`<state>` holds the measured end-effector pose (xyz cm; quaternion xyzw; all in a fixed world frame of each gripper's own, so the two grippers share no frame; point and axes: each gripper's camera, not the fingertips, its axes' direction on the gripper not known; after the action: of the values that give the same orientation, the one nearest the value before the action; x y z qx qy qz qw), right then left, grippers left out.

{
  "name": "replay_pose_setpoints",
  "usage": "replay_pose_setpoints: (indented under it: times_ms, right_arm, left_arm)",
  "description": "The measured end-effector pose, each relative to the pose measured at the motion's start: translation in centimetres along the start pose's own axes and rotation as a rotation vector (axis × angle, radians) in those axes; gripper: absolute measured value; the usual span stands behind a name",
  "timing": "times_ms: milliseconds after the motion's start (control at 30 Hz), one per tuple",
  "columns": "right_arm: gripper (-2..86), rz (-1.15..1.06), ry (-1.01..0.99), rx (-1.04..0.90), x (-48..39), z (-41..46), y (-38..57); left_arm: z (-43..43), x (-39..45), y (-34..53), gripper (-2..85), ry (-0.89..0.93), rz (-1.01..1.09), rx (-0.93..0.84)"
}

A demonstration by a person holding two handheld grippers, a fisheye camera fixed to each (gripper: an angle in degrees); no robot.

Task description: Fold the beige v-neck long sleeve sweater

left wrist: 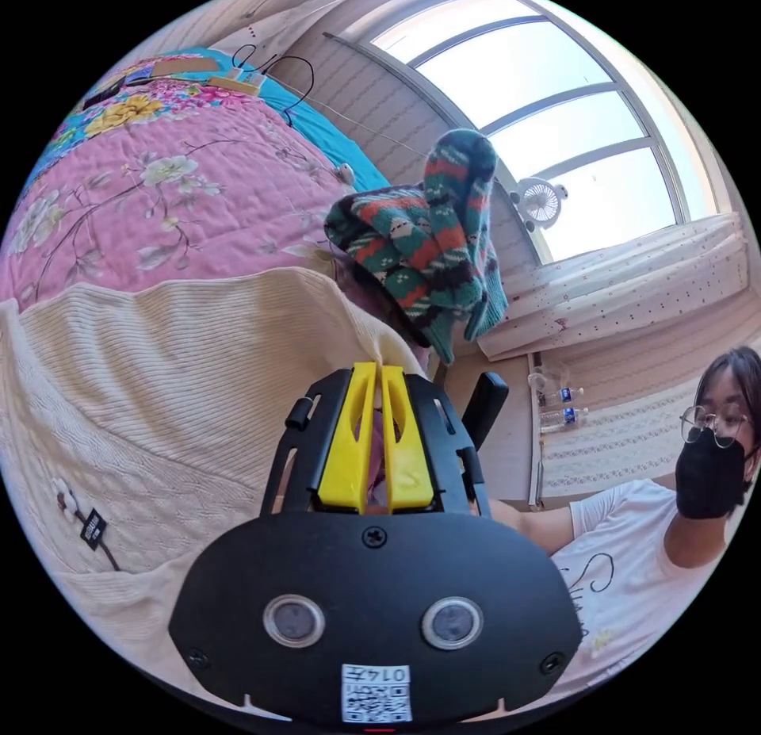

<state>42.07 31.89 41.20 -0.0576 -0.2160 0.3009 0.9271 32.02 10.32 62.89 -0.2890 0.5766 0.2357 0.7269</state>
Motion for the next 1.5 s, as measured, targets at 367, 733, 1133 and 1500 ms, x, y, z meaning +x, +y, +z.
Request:
replay_pose_setpoints:
  times_ms: [367, 733, 1133, 1500]
  right_arm:
    - [0.6, -0.365, -0.105, 0.0, -13.4, 1.4, -0.6]
    - [0.8, -0.725, -0.279, -0.42, -34.9, 16.5, 3.8]
    - [4.6, -0.806, -0.182, -0.607, -40.0, 21.2, 5.7]
    - [8.0, -0.724, 0.045, -0.465, -39.7, 22.2, 1.5]
  left_arm:
    - [-18.3, -2.9, 10.1, -1.0, -0.267, -0.011, 0.122]
    - [-36.4, -14.8, 28.6, -1.0, -0.481, -0.365, 0.098]
    - [-41.4, -20.9, 39.3, -0.8, -0.484, -0.515, 0.129]
    - [-43.9, -21.4, 42.2, 5.2, -0.338, -0.503, 0.213]
